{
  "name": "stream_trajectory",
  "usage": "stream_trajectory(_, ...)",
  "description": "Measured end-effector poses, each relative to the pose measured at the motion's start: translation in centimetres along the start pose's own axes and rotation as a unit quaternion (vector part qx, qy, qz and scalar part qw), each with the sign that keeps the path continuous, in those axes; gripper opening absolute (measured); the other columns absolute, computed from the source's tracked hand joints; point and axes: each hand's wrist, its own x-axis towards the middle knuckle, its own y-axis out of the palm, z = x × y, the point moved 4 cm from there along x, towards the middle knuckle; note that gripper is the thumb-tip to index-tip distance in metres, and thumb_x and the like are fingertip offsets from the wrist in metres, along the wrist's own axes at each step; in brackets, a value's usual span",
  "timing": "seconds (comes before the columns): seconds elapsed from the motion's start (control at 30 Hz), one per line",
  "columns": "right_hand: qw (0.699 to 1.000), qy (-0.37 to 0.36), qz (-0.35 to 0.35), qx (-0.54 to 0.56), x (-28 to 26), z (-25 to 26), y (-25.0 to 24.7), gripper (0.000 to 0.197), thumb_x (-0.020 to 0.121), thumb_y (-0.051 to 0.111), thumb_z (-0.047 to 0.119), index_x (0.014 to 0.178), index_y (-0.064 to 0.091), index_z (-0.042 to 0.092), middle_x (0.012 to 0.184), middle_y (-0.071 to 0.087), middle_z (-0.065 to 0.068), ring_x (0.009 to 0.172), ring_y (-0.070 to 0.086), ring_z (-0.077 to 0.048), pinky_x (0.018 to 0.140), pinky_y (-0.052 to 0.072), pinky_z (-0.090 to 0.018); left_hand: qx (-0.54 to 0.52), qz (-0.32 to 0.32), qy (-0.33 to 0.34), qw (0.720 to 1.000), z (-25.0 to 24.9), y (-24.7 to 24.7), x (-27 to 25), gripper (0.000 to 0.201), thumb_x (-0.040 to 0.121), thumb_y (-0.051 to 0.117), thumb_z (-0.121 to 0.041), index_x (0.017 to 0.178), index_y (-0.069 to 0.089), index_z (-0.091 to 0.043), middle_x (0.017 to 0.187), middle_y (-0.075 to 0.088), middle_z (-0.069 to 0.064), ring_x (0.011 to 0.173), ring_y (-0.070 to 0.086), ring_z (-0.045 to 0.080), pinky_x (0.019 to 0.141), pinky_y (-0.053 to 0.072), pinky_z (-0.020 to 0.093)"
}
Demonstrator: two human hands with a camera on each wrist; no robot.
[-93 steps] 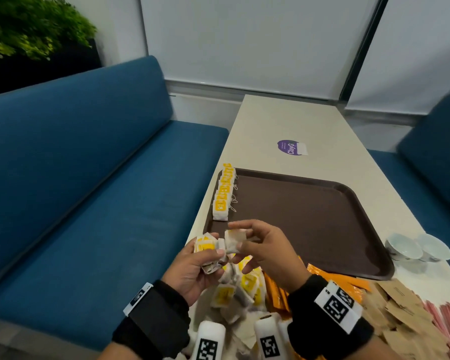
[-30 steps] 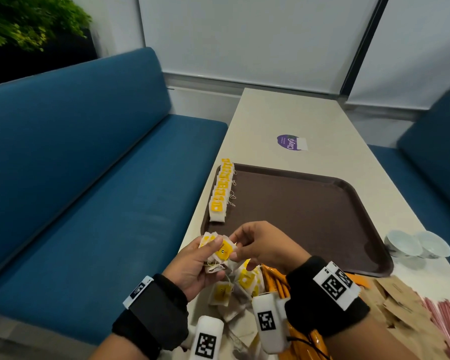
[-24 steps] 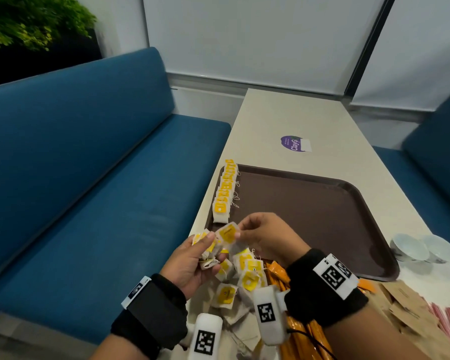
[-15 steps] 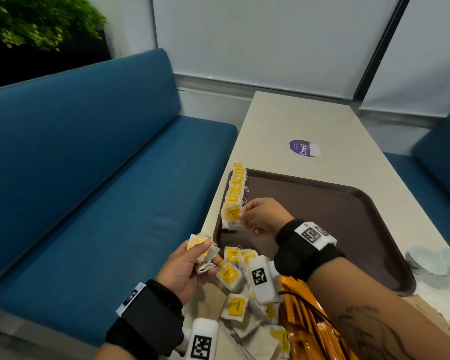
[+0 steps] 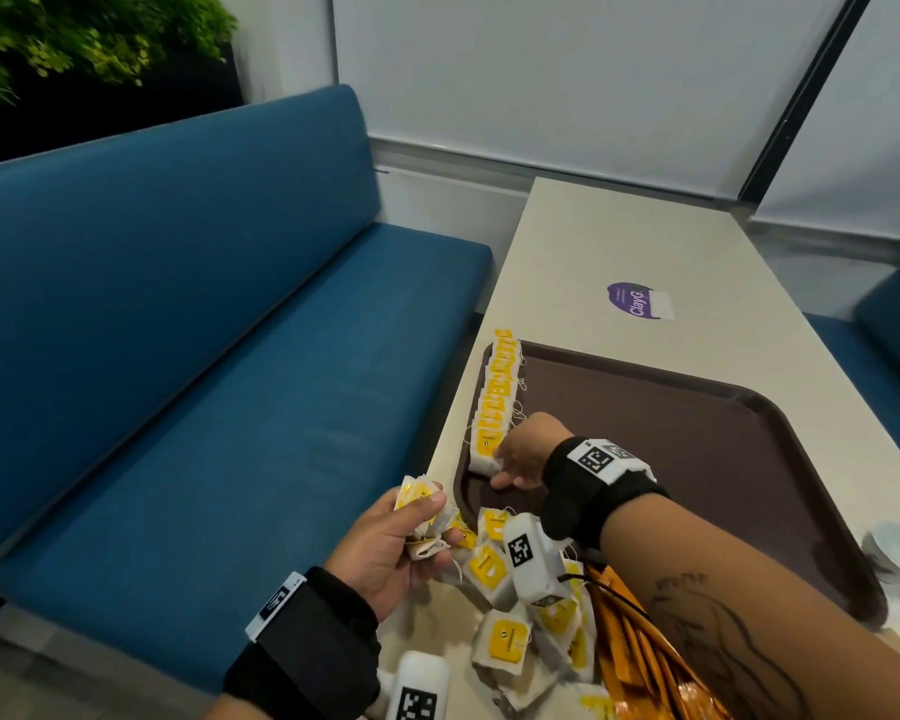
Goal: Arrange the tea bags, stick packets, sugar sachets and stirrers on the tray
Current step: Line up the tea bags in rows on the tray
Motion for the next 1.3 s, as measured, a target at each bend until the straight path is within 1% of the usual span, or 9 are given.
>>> stream_trajectory(0.07,1.000,-0.011,0.009,0.022,0.1,0.0,0.2,0.025,0.102,0.037,0.014,0.123,0.043,0.004,0.084,0.064,-0.006,0.101,0.061,-0.010,0.066,0.042,-0.012,0.006,0.012,-0.006,1.000,0.1,0.2,-0.1,0.014,0.085,0.061,-0.008,0.100,0.059,-0.006,0.065,0.064,0.010,0.053,0.064,0.018,0.037,0.050,0.021)
stream_trajectory(0.2,0.995,-0.076,-0.048,0.050,0.0,-0.2,-0.4,0.018,0.094,0.055,0.010,0.109,0.052,0.000,0.074,0.056,-0.010,0.058,0.060,-0.017,0.038,0.043,-0.019,0.016,0.031,-0.014,0.999,0.2,0.8,-0.3,0.032,0.074,0.067,-0.018,0.102,0.058,-0.006,0.064,0.064,0.008,0.054,0.064,0.018,0.037,0.050,0.022)
stream_trajectory(0.4,0.974,-0.198,-0.093,0.063,-3.1,-1.3,-2.1,0.012,0.085,0.067,0.010,0.091,0.061,0.002,0.073,0.060,-0.010,0.057,0.059,-0.018,0.049,0.041,-0.023,0.021,0.062,-0.010,0.998,0.4,2.0,-0.8,0.045,0.069,0.062,-0.040,0.101,0.053,-0.009,0.067,0.058,0.010,0.054,0.061,0.017,0.037,0.048,0.020)
stream_trajectory(0.53,0.951,-0.308,-0.022,0.017,-7.5,-2.2,-1.2,0.012,0.081,0.073,0.017,0.089,0.064,0.012,0.077,0.065,-0.002,0.062,0.059,-0.008,0.048,0.039,-0.019,0.029,0.092,-0.008,0.995,0.7,3.0,-1.2,0.046,0.068,0.056,-0.048,0.093,0.056,-0.009,0.061,0.056,0.007,0.053,0.056,0.014,0.037,0.045,0.017)
stream_trajectory(0.7,0.932,-0.359,0.047,-0.026,-10.2,-3.5,1.2,0.020,0.076,0.077,0.009,0.094,0.068,0.014,0.079,0.057,-0.006,0.068,0.050,-0.015,0.057,0.040,-0.018,0.068,0.097,-0.026,0.993,1.7,4.3,-1.9,0.054,0.065,0.052,-0.056,0.098,0.063,-0.014,0.072,0.061,0.007,0.050,0.058,0.012,0.036,0.044,0.016)
stream_trajectory(0.83,0.927,-0.374,0.016,-0.018,-10.4,-4.5,1.2,0.024,0.071,0.078,0.000,0.082,0.065,0.017,0.077,0.056,-0.009,0.070,0.050,-0.018,0.066,0.044,-0.027,0.067,0.086,-0.047,0.993,2.6,4.7,-2.1,0.057,0.062,0.055,-0.058,0.103,0.065,-0.020,0.077,0.066,0.009,0.052,0.059,0.014,0.036,0.045,0.017)
stream_trajectory(0.93,0.932,-0.361,0.012,0.039,-10.2,-5.7,0.7,0.018,0.076,0.074,-0.002,0.076,0.063,0.012,0.075,0.062,-0.007,0.065,0.056,-0.013,0.058,0.047,-0.016,0.046,0.097,-0.054,0.993,2.9,5.0,-2.3,0.053,0.064,0.058,-0.053,0.102,0.065,-0.016,0.077,0.064,0.009,0.053,0.060,0.016,0.036,0.046,0.018)
stream_trajectory(1.03,0.942,-0.331,-0.001,0.049,-9.8,-6.7,0.2,0.014,0.078,0.074,0.005,0.074,0.064,0.014,0.071,0.063,-0.004,0.053,0.051,-0.005,0.042,0.038,-0.013,0.032,0.098,-0.055,0.993,3.0,5.2,-2.5,0.045,0.067,0.058,-0.049,0.094,0.065,-0.014,0.071,0.064,0.007,0.053,0.062,0.016,0.035,0.048,0.019)
stream_trajectory(1.3,0.936,-0.333,-0.014,0.115,-9.1,-7.7,-0.2,0.016,0.076,0.076,0.007,0.070,0.063,0.013,0.070,0.063,-0.007,0.053,0.050,-0.007,0.044,0.035,-0.018,0.008,0.080,-0.059,0.995,3.1,4.9,-2.2,0.049,0.066,0.061,-0.046,0.098,0.066,-0.010,0.071,0.067,0.011,0.052,0.063,0.017,0.036,0.049,0.020)
